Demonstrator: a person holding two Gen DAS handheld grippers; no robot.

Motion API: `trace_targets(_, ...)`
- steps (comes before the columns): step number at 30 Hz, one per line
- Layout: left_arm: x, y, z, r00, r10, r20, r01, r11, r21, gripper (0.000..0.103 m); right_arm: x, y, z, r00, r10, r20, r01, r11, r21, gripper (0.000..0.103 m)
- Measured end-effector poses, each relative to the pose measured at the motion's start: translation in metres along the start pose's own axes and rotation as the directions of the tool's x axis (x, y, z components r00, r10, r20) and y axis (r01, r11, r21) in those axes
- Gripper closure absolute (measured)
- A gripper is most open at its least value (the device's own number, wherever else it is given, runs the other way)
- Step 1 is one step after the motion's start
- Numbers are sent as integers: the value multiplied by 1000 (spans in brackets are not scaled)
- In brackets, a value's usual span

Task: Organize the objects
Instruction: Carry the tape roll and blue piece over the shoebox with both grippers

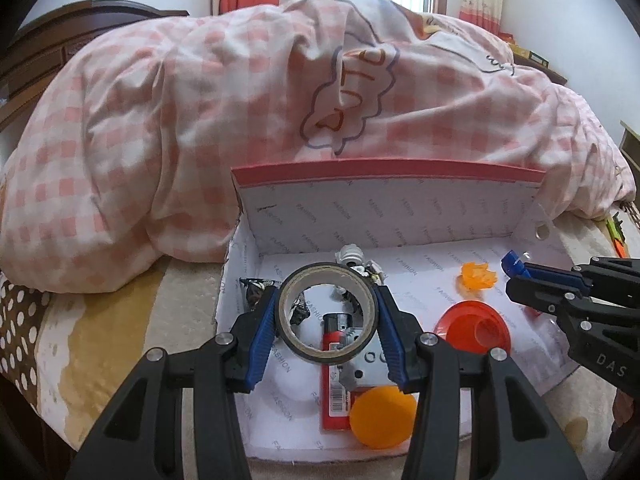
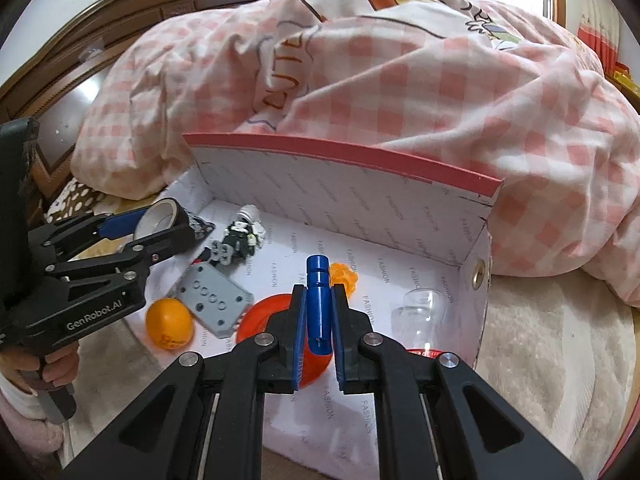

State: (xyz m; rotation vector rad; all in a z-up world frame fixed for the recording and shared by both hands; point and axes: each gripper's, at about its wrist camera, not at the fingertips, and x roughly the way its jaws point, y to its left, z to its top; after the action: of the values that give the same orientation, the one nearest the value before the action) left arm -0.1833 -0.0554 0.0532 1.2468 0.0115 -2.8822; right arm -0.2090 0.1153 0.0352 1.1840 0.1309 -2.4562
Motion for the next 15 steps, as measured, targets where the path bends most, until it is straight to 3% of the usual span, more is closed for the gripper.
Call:
trace_targets(12,14,-5,-4,999,17,-38,-16,1000,24,55,12,-6,-3,999,-22,-24,22,1000,5,90)
trace_targets(15,15,-9,-5,999,26,-40,-24,999,38,54,12,-6,-2,999,-11,-32,11,1000,14,84)
